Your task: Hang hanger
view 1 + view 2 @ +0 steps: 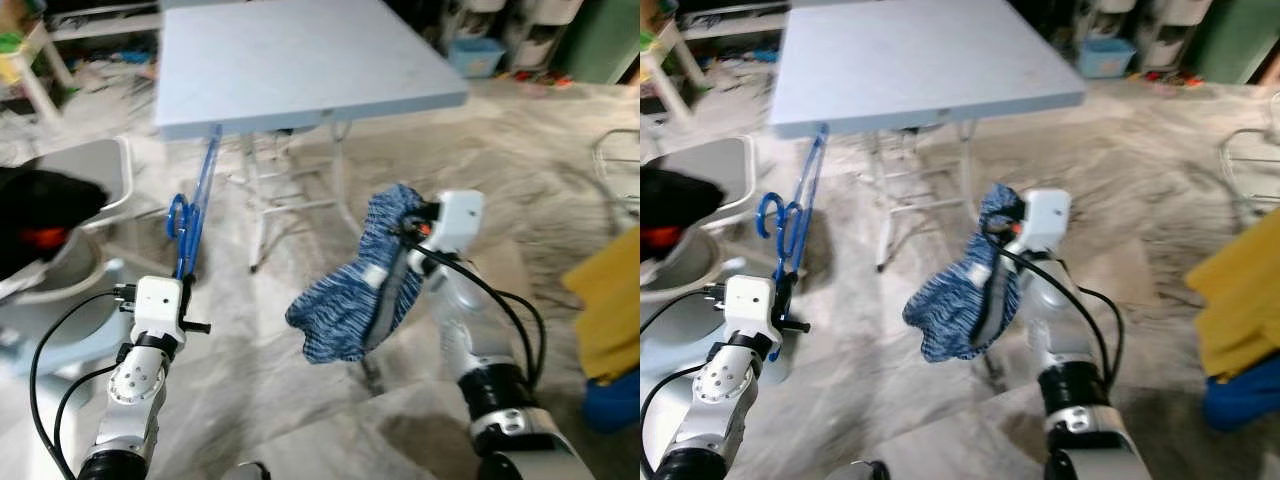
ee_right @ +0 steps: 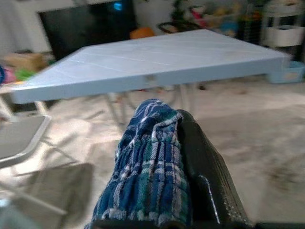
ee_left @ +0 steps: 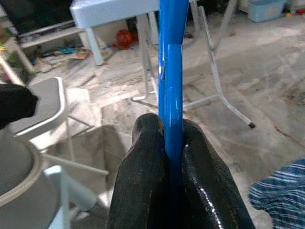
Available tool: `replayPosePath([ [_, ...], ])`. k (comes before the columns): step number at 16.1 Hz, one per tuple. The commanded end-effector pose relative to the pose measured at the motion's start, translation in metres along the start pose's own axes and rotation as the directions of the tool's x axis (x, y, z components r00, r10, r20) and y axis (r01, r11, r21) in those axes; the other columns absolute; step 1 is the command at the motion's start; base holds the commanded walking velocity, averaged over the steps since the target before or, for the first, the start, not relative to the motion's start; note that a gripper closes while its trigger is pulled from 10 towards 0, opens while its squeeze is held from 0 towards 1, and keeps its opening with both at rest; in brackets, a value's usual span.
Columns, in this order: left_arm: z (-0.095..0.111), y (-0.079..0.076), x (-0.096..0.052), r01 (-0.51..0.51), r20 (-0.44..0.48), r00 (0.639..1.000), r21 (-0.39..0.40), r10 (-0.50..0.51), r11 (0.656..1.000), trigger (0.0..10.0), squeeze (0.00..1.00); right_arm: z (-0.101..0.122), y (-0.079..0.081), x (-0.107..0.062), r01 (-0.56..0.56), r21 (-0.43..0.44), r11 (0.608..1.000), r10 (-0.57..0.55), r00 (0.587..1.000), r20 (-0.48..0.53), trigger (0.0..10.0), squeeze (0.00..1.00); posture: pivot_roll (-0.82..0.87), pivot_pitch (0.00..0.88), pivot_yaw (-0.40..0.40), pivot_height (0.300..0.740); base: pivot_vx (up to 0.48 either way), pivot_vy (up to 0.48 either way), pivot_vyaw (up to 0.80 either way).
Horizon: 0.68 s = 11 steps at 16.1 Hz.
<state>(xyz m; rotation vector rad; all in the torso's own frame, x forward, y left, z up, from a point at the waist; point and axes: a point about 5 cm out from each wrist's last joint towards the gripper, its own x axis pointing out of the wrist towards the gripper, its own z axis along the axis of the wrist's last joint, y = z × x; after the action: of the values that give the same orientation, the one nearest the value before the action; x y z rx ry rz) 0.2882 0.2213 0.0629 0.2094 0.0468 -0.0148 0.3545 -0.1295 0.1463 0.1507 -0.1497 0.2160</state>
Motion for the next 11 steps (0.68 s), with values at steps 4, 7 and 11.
replayPosePath([
  [4,0.020,0.004,0.015,0.007,0.061,0.998,-0.008,-0.006,1.000,10.0,0.00,0.015,0.014,0.006,-0.021,-0.016,1.000,0.022,0.998,0.054,10.0,0.00,-0.05,0.098,0.006,0.740,0.464,0.000,-0.51],
  [7,0.044,-0.004,0.025,-0.001,0.149,0.989,-0.053,0.009,0.999,10.0,0.00,0.017,0.020,0.006,-0.060,-0.035,0.998,0.062,0.996,0.064,10.0,0.00,-0.04,0.103,-0.001,0.740,0.480,0.000,0.00],
  [11,0.063,-0.012,0.024,-0.028,0.221,0.974,-0.127,0.056,0.991,10.0,0.00,0.018,0.030,0.009,-0.095,-0.042,0.995,0.098,0.993,0.064,10.0,0.00,-0.02,0.101,-0.008,0.740,0.480,0.000,0.73],
])
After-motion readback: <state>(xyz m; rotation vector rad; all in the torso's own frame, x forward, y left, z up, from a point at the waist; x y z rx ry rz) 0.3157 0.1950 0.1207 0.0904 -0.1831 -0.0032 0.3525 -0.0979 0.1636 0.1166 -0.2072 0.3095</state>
